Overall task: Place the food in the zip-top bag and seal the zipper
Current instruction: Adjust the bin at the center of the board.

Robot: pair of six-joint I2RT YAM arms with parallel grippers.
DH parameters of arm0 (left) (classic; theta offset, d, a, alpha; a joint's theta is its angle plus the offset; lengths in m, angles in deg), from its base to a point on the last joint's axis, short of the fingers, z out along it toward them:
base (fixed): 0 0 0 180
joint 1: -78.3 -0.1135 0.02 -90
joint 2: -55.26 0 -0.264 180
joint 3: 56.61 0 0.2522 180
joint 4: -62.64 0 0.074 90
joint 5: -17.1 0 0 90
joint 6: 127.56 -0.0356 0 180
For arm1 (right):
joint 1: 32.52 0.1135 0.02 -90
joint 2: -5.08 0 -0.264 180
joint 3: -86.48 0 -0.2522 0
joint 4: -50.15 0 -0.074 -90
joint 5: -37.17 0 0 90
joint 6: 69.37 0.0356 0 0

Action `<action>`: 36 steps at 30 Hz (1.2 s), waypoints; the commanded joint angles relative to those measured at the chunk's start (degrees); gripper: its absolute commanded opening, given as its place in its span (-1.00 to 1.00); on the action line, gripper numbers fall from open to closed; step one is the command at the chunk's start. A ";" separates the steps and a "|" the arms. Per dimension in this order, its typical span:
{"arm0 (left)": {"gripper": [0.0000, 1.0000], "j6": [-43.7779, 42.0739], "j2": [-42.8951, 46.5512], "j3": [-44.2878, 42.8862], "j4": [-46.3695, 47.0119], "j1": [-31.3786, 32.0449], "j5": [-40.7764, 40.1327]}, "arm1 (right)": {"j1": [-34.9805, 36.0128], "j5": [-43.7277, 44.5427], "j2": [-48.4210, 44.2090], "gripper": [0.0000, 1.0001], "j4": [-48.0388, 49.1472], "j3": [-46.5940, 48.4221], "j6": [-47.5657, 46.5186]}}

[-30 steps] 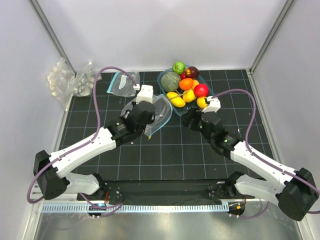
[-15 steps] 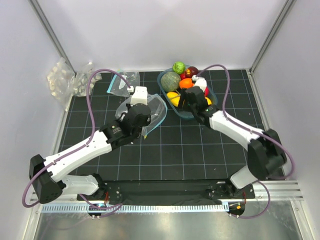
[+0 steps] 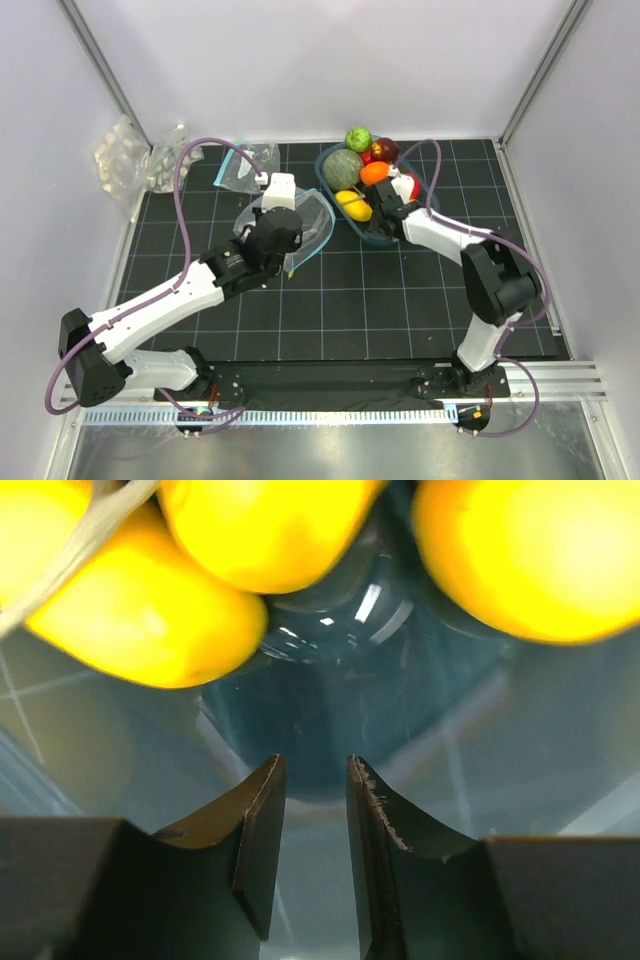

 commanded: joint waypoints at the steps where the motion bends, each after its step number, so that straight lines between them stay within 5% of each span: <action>1: -1.00 0.63 0.89 0.01 1.56 -0.21 -1.68 | 0.38 5.91 -9.20 -0.24 -4.51 -3.92 8.27; 5: -0.99 0.55 0.10 -0.17 1.65 -0.21 -1.41 | 0.29 15.93 -14.74 -0.19 -8.91 -7.01 13.46; 17: -0.99 0.19 -0.43 -0.17 1.39 -0.21 -2.29 | -2.43 17.78 -8.61 -0.03 -17.16 -2.88 17.42; 21: -1.00 0.19 -0.34 -0.08 1.39 -0.21 -2.47 | -4.09 22.82 -9.04 0.49 -21.67 -3.39 24.46; 36: -0.99 0.37 -0.16 -0.08 1.30 -0.21 -2.47 | -11.83 17.11 -11.67 0.34 -17.37 -7.88 23.85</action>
